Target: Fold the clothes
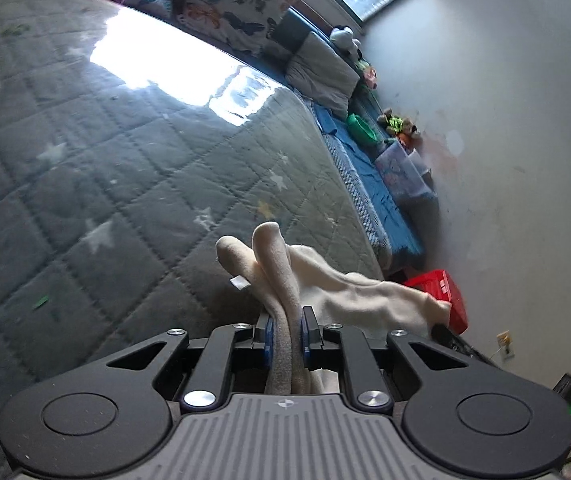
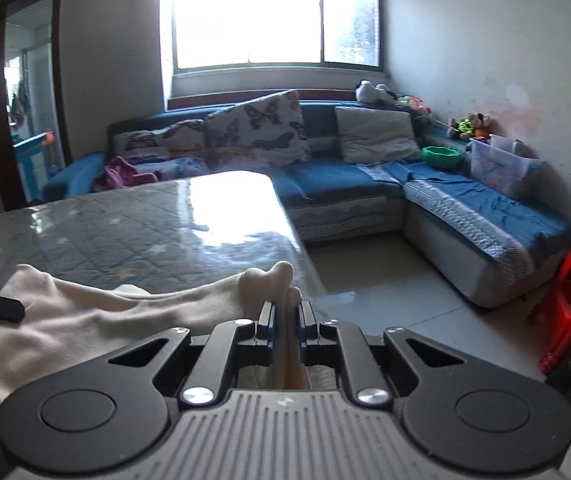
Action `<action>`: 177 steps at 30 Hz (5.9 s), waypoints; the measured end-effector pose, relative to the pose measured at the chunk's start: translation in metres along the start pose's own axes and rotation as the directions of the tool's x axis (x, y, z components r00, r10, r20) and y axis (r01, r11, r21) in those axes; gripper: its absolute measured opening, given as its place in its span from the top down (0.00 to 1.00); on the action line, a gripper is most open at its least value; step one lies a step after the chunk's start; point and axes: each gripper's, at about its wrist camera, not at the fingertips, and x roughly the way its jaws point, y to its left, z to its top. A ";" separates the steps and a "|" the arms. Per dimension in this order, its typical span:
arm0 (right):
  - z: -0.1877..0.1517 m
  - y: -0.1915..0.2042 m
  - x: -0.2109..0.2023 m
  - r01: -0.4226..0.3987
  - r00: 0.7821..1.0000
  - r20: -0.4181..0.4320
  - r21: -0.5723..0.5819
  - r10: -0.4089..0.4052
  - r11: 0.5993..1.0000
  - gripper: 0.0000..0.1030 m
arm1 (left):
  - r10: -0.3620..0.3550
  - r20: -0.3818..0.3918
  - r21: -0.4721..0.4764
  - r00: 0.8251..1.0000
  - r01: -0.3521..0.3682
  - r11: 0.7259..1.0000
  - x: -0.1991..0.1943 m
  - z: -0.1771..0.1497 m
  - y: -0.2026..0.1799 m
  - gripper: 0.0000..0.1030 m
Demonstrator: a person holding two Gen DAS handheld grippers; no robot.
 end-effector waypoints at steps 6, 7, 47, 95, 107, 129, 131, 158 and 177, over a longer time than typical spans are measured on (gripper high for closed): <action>-0.008 -0.012 0.028 0.021 0.998 -0.061 0.030 -0.019 0.999 0.90 | 0.061 -0.023 0.048 0.998 -0.060 0.997 0.012 -0.003 -0.004 0.81; -0.009 -0.014 0.032 0.023 0.997 -0.073 0.036 -0.020 0.999 0.89 | 0.070 -0.022 0.049 0.997 -0.069 0.996 0.011 -0.002 -0.003 0.79; 0.000 0.043 0.072 -0.137 0.987 -0.087 -0.050 0.132 0.989 0.60 | 0.027 -0.095 0.159 0.995 -0.012 0.987 0.101 0.025 -0.069 0.72; -0.065 0.018 -0.036 -0.084 0.996 -0.028 -0.041 0.083 0.996 0.51 | 0.041 -0.024 0.350 0.999 -0.030 0.936 0.016 -0.057 -0.072 0.64; -0.086 0.004 -0.052 -0.062 0.997 -0.036 -0.008 0.062 0.998 0.51 | 0.059 -0.013 0.345 0.998 -0.051 0.937 -0.003 -0.077 -0.051 0.64; -0.084 0.008 -0.050 -0.066 0.997 -0.039 -0.013 0.066 0.998 0.51 | 0.069 0.029 0.317 0.997 -0.075 0.945 -0.023 -0.077 -0.037 0.62; -0.081 0.009 -0.051 -0.069 0.997 -0.033 -0.019 0.069 0.997 0.51 | 0.057 0.029 0.322 0.998 -0.064 0.945 -0.026 -0.076 -0.040 0.62; -0.019 0.012 0.009 -0.102 0.995 -0.016 -0.028 0.102 0.994 0.49 | 0.039 0.031 0.314 0.999 -0.046 0.948 -0.016 -0.051 -0.043 0.57; -0.010 0.013 0.059 -0.104 0.991 -0.084 -0.037 0.100 0.994 0.45 | 0.120 0.069 0.299 0.990 -0.135 0.945 0.046 0.009 -0.040 0.57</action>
